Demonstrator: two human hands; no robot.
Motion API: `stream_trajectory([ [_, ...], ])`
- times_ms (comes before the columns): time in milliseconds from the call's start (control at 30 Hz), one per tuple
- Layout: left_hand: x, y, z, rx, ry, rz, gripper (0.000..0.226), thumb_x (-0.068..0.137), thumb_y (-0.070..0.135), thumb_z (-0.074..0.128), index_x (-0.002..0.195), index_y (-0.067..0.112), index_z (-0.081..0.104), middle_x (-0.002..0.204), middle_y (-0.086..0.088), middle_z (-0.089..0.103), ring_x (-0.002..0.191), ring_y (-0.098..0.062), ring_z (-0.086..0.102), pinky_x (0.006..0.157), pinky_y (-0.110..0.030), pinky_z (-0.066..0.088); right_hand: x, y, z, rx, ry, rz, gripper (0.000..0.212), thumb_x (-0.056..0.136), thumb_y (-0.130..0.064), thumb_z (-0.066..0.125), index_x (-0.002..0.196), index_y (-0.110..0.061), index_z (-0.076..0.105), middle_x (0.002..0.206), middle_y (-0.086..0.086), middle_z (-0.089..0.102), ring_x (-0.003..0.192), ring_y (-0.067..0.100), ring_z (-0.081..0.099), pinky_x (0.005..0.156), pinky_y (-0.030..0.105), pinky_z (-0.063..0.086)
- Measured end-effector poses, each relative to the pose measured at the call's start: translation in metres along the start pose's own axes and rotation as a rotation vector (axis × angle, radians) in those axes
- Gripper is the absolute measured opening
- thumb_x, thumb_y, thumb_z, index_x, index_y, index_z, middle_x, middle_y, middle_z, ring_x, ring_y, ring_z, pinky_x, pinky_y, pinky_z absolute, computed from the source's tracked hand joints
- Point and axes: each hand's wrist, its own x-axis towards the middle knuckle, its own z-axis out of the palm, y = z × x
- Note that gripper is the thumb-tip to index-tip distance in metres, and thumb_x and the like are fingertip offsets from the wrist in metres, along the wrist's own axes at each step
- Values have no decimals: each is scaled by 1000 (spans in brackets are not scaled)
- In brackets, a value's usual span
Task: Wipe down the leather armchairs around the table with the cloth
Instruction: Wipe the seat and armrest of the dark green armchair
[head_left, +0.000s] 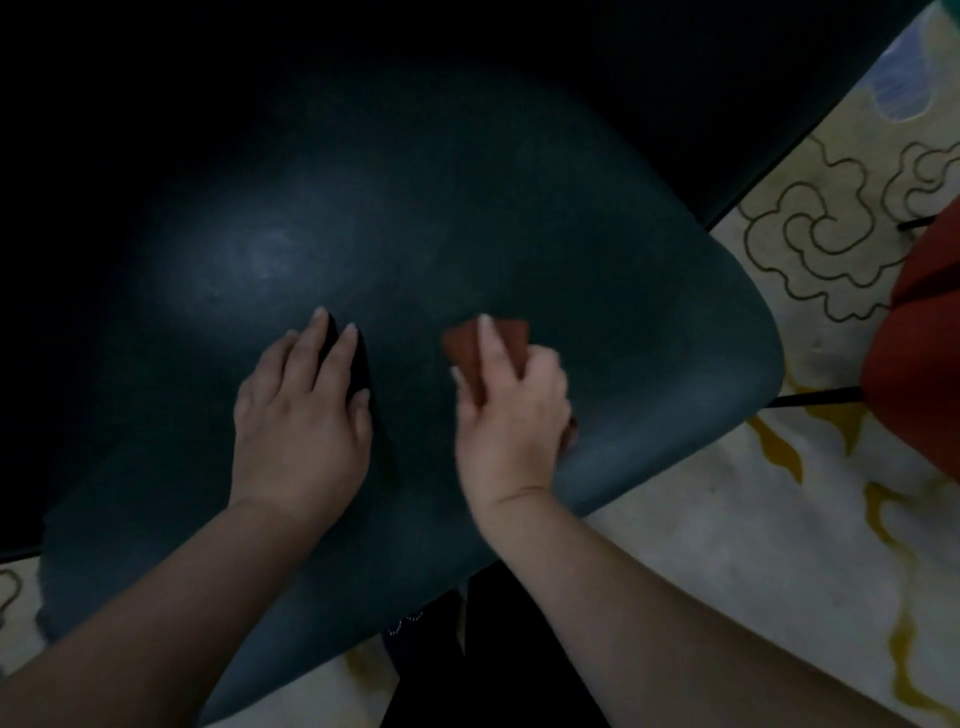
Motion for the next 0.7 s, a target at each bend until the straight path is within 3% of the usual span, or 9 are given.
stream_trajectory([
  [133,-12,-13,2,-12,52,-20,54,95,31,47,145,15,36,156,-8,26,138,-31,25,112,-51,25,5,-2,-1,-1,-44,-163,55,86,-32,69,138,-32,51,109,14,51,95,32,49,80,42,42],
  [333,-26,-32,3,-21,92,-74,55,93,28,52,145,15,37,155,-10,27,136,-33,27,110,-53,28,13,20,-8,2,93,78,51,90,-33,64,139,-33,51,114,15,49,102,35,47,88,44,42],
  [500,-40,-46,2,-26,88,-102,57,92,27,54,145,16,37,155,-10,26,137,-33,25,111,-52,26,-54,-44,28,10,-79,-200,69,76,-27,76,140,-32,49,108,10,52,92,30,49,78,41,43],
  [600,-47,-55,1,-31,85,-127,57,92,27,54,145,16,37,156,-9,26,137,-33,25,111,-53,26,-40,-34,22,5,-120,-315,69,77,-25,74,140,-34,49,109,12,52,94,32,50,78,41,43],
  [700,-50,-60,0,-44,89,-127,57,91,27,55,145,16,38,155,-10,27,136,-34,27,109,-54,29,7,8,0,-81,23,-171,56,85,-31,68,138,-32,52,113,18,52,97,39,50,82,44,43],
])
